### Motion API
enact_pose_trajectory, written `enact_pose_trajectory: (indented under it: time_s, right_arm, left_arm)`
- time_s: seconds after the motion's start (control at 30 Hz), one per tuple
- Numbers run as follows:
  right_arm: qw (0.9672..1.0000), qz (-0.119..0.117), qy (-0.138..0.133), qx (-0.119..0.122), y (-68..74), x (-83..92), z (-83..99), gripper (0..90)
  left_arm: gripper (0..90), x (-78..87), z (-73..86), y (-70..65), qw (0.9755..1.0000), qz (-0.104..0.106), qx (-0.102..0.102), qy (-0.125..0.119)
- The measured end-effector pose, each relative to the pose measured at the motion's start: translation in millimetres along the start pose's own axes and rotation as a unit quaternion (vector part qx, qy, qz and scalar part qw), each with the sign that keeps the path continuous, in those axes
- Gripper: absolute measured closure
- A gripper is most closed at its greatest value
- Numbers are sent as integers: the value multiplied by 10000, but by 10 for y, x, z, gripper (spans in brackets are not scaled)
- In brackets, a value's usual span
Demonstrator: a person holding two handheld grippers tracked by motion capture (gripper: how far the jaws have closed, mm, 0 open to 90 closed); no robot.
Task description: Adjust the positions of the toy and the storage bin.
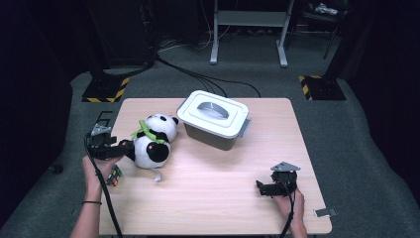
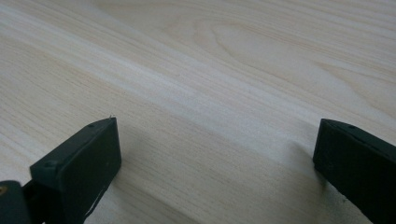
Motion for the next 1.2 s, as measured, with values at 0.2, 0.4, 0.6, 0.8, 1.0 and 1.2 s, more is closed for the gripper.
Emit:
enact_pose_trajectory:
  time_s: [0.2,0.4,0.6,0.8,1.0,1.2]
  right_arm:
    - [10000,5,3,6,-1,-1,0,1]
    - [10000,7,3,2,-1,-1,-1,1]
    - [10000,6,3,5,-1,-1,-1,2]
    - [10000,7,4,6,-1,-1,-1,2]
    - [10000,5,4,7,-2,-1,-1,2]
    - [10000,5,3,9,-2,-1,-1,2]
  left_arm:
    - [439,-85,65,31,9999,-17,36,113]
    - [613,-84,86,12,9999,-48,-57,112]
    - [672,-18,80,-65,9999,134,-23,106]
    - [683,67,124,-208,9996,259,100,104]
    - [682,180,205,-348,9995,295,67,46]
    - [681,317,334,-528,9987,497,116,-76]
Point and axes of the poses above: each handheld gripper's, and its own axes: x roughly backward along the jaws, z roughly out of its underside, y roughly to its left, the point moved 2 cm from there along -x, roughly forward along the jaws, and after that the axes turned 6 degrees about -z, right-handed, at the moved point
